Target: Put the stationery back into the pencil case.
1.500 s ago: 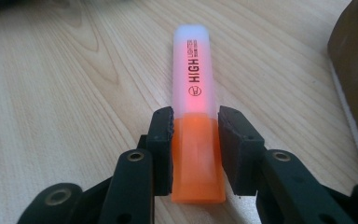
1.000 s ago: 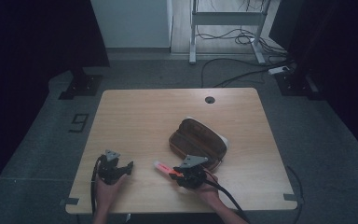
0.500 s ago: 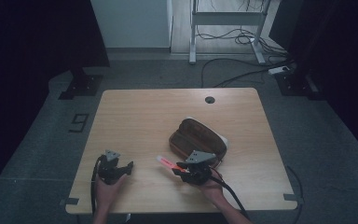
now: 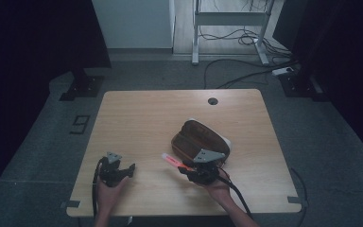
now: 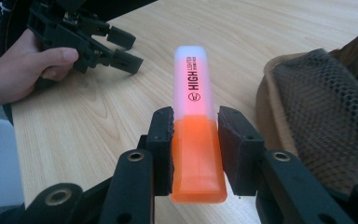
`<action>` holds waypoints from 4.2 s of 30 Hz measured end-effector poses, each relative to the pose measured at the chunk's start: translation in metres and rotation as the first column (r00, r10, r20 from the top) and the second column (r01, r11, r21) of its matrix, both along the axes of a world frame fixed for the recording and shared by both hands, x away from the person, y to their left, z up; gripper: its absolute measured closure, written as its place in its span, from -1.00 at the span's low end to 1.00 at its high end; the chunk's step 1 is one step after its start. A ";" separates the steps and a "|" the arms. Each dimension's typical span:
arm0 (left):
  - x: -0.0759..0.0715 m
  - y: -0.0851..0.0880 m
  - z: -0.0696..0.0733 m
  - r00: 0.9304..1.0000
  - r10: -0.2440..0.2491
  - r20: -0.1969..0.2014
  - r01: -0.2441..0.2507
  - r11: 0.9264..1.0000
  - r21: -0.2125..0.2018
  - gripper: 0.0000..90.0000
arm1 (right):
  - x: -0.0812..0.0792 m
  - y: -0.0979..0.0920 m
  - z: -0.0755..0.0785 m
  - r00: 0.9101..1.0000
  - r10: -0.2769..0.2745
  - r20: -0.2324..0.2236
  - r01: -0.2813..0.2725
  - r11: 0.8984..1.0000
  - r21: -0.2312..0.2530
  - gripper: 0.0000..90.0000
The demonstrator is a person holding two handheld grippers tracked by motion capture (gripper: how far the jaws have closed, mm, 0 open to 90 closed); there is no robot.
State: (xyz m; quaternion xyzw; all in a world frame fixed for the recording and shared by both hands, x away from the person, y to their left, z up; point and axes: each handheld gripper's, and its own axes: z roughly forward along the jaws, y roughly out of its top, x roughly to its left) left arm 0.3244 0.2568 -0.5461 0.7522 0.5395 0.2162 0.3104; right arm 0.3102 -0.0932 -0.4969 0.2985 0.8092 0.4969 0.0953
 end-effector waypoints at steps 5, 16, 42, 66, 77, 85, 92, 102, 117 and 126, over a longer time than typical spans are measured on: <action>0.000 0.000 0.000 1.000 0.000 0.000 0.000 1.000 0.000 -0.48 | 0.002 -0.008 0.006 1.000 -0.021 0.013 0.021 1.000 0.020 0.46; 0.000 0.000 0.000 1.000 0.000 0.000 0.000 1.000 0.001 -0.48 | 0.006 -0.023 0.017 0.998 -0.054 0.033 0.053 0.997 0.052 0.46; 0.000 0.000 0.000 1.000 0.000 0.000 0.000 1.000 0.000 -0.48 | 0.018 -0.056 0.027 0.987 -0.149 0.055 0.145 0.987 0.076 0.46; 0.000 0.000 0.000 1.000 0.000 0.000 0.000 1.000 0.001 -0.48 | 0.036 -0.085 0.023 0.964 -0.256 0.072 0.253 0.966 0.049 0.46; 0.000 0.000 0.000 1.000 -0.001 0.000 0.001 1.000 0.001 -0.48 | 0.045 -0.083 0.013 0.962 -0.262 0.072 0.262 0.965 0.010 0.46; 0.000 0.000 0.000 1.000 0.000 0.000 0.000 1.000 0.001 -0.48 | 0.048 -0.077 0.006 0.969 -0.234 0.084 0.238 0.970 -0.042 0.35; 0.000 0.000 0.000 1.000 0.000 0.000 0.000 1.000 0.001 -0.48 | 0.047 -0.074 0.005 0.973 -0.219 0.078 0.224 0.973 -0.061 0.28; 0.000 0.000 0.000 1.000 0.000 0.000 0.000 1.000 0.001 -0.48 | 0.040 -0.075 0.012 0.965 -0.239 0.110 0.244 0.969 -0.034 0.10; 0.000 0.000 0.000 1.000 0.000 0.000 0.000 1.000 0.000 -0.48 | 0.031 -0.092 0.022 0.955 -0.275 0.112 0.276 0.961 0.008 -0.23; 0.000 0.000 0.000 1.000 0.000 0.000 0.000 1.000 0.001 -0.48 | 0.028 -0.108 0.025 0.945 -0.303 0.120 0.304 0.953 0.012 -0.29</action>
